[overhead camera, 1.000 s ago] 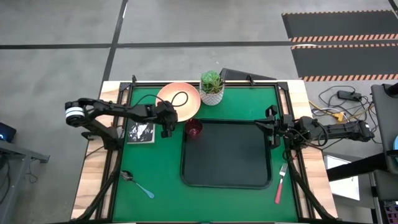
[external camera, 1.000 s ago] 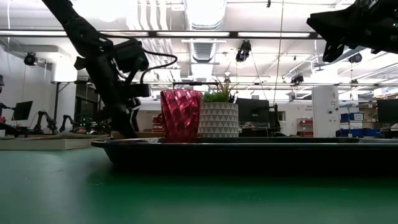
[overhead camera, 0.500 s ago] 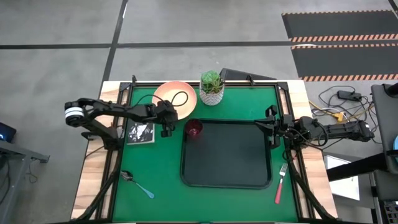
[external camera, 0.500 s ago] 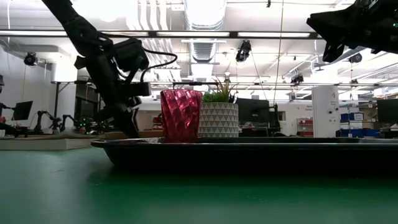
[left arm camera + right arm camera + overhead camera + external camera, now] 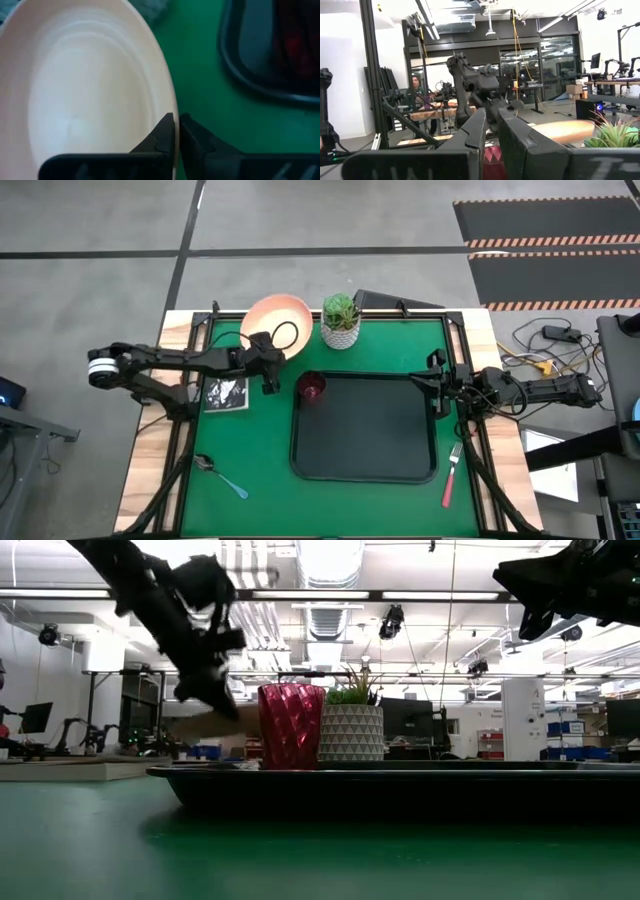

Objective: Pick and place plate/cup/fork/spoon on tray
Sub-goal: Put the light orange plate on the black tray at the bottom right of the red glass

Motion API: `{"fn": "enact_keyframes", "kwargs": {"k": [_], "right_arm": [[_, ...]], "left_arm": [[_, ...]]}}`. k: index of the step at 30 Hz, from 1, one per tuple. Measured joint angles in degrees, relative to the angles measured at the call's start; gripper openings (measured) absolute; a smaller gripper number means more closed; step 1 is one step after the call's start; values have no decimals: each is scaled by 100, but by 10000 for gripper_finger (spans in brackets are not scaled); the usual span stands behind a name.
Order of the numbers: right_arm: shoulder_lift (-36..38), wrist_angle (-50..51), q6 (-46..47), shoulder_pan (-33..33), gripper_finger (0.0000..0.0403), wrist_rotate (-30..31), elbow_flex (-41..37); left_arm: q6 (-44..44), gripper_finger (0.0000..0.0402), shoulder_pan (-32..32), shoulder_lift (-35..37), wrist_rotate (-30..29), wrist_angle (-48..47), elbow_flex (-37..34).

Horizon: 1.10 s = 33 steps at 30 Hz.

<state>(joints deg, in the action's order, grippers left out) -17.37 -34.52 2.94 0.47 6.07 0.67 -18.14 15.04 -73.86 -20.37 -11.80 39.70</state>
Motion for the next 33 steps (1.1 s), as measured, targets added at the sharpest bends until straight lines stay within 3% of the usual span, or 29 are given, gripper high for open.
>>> {"fn": "enact_keyframes", "kwargs": {"k": [7, 13, 22, 29, 33], "right_arm": [[-2, 0, 0, -1, 36, 0, 0], [-2, -1, 2, -1, 36, 0, 2], [11, -296, 7, 0, 36, -250, 2], [9, -483, 109, 2, 36, -727, 89], [15, -516, 185, 2, 36, -1350, 283]], "left_arm": [[151, 0, -744, 649, -420, 60, 656], [135, 0, -1639, 700, -822, 59, 1486], [171, 0, -2699, -233, -1210, 77, 2583], [473, 0, -3078, -1090, -1297, -86, 3448], [870, 0, -3180, -1471, -1293, -428, 3927]]}}
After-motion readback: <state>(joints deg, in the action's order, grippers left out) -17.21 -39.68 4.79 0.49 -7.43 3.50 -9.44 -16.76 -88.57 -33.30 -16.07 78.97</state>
